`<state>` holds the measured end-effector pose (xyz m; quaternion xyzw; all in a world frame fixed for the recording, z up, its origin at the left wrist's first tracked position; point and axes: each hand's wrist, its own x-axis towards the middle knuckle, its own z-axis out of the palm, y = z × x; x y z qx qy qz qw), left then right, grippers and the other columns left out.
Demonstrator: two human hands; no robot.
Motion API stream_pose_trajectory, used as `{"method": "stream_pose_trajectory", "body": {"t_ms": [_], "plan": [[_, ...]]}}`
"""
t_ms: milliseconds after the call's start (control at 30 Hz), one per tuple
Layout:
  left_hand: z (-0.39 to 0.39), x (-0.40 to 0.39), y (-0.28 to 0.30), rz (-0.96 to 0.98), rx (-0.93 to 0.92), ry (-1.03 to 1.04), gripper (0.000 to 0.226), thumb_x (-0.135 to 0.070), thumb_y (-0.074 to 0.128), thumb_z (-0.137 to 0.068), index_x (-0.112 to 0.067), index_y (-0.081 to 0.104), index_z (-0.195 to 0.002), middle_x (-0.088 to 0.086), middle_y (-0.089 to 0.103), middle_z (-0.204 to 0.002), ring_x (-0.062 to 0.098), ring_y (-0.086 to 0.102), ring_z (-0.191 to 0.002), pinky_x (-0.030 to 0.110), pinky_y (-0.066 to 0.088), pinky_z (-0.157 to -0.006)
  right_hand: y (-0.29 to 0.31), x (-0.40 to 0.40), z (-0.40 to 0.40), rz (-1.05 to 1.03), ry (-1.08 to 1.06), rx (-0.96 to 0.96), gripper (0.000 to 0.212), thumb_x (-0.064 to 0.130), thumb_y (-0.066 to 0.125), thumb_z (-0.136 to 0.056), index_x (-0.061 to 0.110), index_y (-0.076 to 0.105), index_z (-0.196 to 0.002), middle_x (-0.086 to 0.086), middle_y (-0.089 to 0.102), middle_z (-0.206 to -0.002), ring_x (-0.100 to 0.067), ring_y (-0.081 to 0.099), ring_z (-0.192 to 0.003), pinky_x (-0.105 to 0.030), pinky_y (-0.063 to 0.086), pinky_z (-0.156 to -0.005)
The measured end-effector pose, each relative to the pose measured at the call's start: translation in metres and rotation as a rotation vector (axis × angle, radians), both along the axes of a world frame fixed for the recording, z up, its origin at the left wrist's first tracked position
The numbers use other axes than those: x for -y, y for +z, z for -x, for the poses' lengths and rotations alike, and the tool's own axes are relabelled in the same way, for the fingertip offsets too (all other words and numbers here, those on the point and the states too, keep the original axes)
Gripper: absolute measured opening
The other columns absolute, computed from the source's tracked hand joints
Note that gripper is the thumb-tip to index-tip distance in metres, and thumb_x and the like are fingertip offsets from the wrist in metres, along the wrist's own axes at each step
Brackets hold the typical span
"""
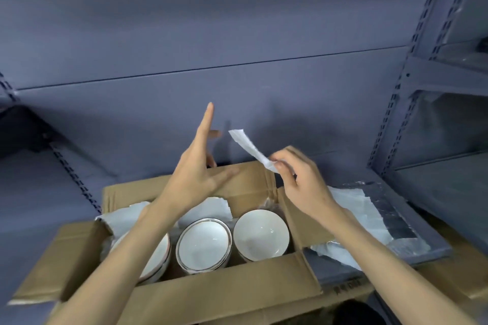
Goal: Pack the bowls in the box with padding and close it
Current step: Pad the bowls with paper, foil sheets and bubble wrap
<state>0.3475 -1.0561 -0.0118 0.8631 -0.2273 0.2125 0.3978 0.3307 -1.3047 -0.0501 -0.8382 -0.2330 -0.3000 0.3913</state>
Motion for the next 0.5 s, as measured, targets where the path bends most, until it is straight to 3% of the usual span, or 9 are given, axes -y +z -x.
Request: {"method": "stream_pose_trajectory", "body": {"t_ms": [133, 200, 233, 267, 300, 333, 367, 433, 500], "plan": [[0.009, -0.014, -0.011, -0.054, 0.019, -0.015, 0.123, -0.030, 0.090, -0.074, -0.057, 0.001, -0.155, -0.036, 0.032, -0.140, 0.015, 0.054, -0.075, 0.008, 0.045, -0.076, 0.000, -0.011, 0.004, 0.035, 0.083, 0.007, 0.021, -0.013, 0.056, -0.094, 0.005, 0.066, -0.091, 0.012, 0.057, -0.089, -0.013, 0.054, -0.088, -0.030, 0.046, -0.073], [0.012, -0.015, -0.011, -0.085, -0.011, -0.031, 0.115, -0.025, 0.089, -0.074, -0.057, 0.013, -0.154, -0.033, 0.044, -0.135, 0.015, 0.053, -0.071, 0.008, 0.045, -0.074, 0.002, -0.013, 0.005, 0.038, 0.126, -0.014, 0.024, -0.014, 0.056, -0.091, 0.008, 0.063, -0.083, 0.013, 0.057, -0.085, -0.014, 0.052, -0.087, -0.032, 0.045, -0.072], [0.015, -0.014, -0.010, -0.102, -0.046, -0.041, 0.100, -0.025, 0.088, -0.075, -0.056, 0.029, -0.149, -0.028, 0.055, -0.121, 0.015, 0.054, -0.068, 0.010, 0.045, -0.070, 0.003, -0.014, 0.006, 0.039, 0.139, -0.024, 0.025, -0.012, 0.054, -0.089, 0.011, 0.061, -0.081, 0.012, 0.057, -0.083, -0.016, 0.051, -0.087, -0.032, 0.044, -0.072], [0.017, -0.013, -0.010, -0.140, -0.059, -0.019, 0.070, -0.026, 0.086, -0.077, -0.050, 0.052, -0.134, -0.020, 0.061, -0.098, 0.016, 0.055, -0.064, 0.015, 0.045, -0.067, 0.003, -0.013, 0.006, 0.038, 0.144, -0.032, 0.024, -0.009, 0.053, -0.088, 0.013, 0.059, -0.080, 0.012, 0.056, -0.082, -0.016, 0.051, -0.087, -0.032, 0.043, -0.072], [0.019, -0.011, -0.011, -0.182, -0.040, 0.015, 0.032, -0.028, 0.084, -0.080, -0.036, 0.066, -0.105, -0.011, 0.057, -0.076, 0.017, 0.052, -0.058, 0.023, 0.044, -0.062, 0.004, -0.013, 0.007, 0.031, 0.143, -0.042, 0.022, -0.006, 0.052, -0.087, 0.014, 0.059, -0.080, 0.012, 0.056, -0.082, -0.015, 0.051, -0.088, -0.032, 0.043, -0.073], [0.021, -0.009, -0.012, -0.186, -0.015, 0.041, 0.026, -0.028, 0.083, -0.081, -0.022, 0.058, -0.076, -0.003, 0.050, -0.063, 0.017, 0.045, -0.053, 0.028, 0.040, -0.056, 0.004, -0.012, 0.007, 0.021, 0.128, -0.052, 0.019, -0.002, 0.052, -0.087, 0.015, 0.059, -0.083, 0.013, 0.057, -0.084, -0.014, 0.052, -0.090, -0.031, 0.043, -0.074], [0.021, -0.008, -0.014, -0.196, 0.022, 0.050, 0.046, -0.026, 0.083, -0.082, -0.016, 0.043, -0.062, 0.002, 0.044, -0.056, 0.018, 0.037, -0.051, 0.029, 0.034, -0.052, 0.003, -0.011, 0.008, 0.013, 0.101, -0.058, 0.016, 0.002, 0.054, -0.088, 0.015, 0.062, -0.089, 0.013, 0.059, -0.088, -0.013, 0.054, -0.094, -0.029, 0.044, -0.077], [0.023, -0.006, -0.018, -0.181, 0.060, 0.061, 0.059, -0.023, 0.084, -0.082, -0.017, 0.030, -0.058, 0.006, 0.039, -0.052, 0.017, 0.029, -0.052, 0.030, 0.027, -0.050, 0.000, -0.007, 0.008, 0.016, 0.042, -0.107, 0.031, 0.009, 0.059, -0.087, 0.022, 0.064, -0.115, 0.015, 0.063, -0.107, -0.009, 0.058, -0.108, -0.022, 0.046, -0.088], [0.026, -0.006, -0.022, -0.190, 0.068, 0.074, 0.063, -0.022, 0.084, -0.081, -0.023, 0.025, -0.058, -0.003, 0.032, -0.050, 0.014, 0.025, -0.050, 0.029, 0.025, -0.049, -0.004, -0.004, 0.008, 0.007, -0.007, -0.247, 0.061, 0.014, 0.067, -0.085, 0.040, 0.051, -0.138, 0.019, 0.061, -0.118, -0.005, 0.059, -0.111, -0.014, 0.046, -0.090]]}}
